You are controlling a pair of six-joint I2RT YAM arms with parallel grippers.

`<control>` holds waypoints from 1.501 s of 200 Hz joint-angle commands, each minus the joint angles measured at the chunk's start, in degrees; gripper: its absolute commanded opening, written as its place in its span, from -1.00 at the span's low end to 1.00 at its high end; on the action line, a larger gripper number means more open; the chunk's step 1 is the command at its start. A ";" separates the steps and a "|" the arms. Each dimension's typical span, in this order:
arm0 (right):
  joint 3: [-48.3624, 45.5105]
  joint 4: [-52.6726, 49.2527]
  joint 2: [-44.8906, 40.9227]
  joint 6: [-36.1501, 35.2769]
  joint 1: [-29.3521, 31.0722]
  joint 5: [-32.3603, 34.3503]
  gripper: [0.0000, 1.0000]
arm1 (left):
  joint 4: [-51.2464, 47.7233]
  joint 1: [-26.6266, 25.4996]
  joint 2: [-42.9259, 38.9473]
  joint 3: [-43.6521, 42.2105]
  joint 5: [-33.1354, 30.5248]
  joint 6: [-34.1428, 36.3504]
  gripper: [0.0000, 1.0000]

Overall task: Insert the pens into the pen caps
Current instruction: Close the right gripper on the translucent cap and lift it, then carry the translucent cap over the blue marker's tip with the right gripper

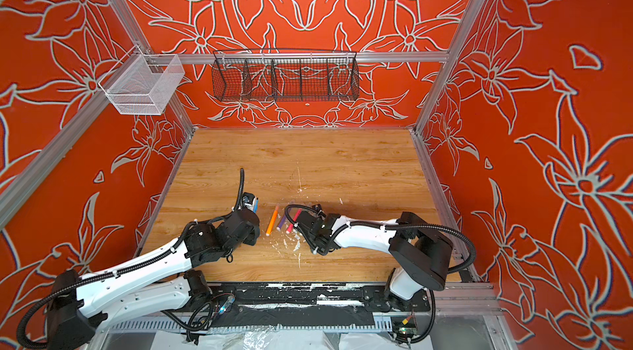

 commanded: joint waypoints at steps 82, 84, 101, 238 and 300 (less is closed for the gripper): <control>-1.86 -2.41 -0.56 1.34 -0.41 2.67 -0.64 | 0.41 0.16 -1.00 -0.68 0.07 -1.07 -1.00; -1.91 -2.42 -0.67 1.37 -0.38 2.76 -0.65 | 0.41 0.16 -1.00 -0.69 0.05 -1.05 -1.00; -1.90 -2.69 -1.71 1.53 -0.38 3.36 -0.66 | 0.30 0.16 -1.45 -0.38 2.11 -0.52 -1.00; 2.95 3.38 -30.64 -3.44 -0.47 18.24 -0.67 | 12.86 -9.68 6.34 9.37 18.95 1.35 -1.00; -0.73 14.28 -38.57 -4.57 -0.69 16.97 -0.66 | 24.14 -13.99 9.03 6.96 20.17 -0.45 -1.00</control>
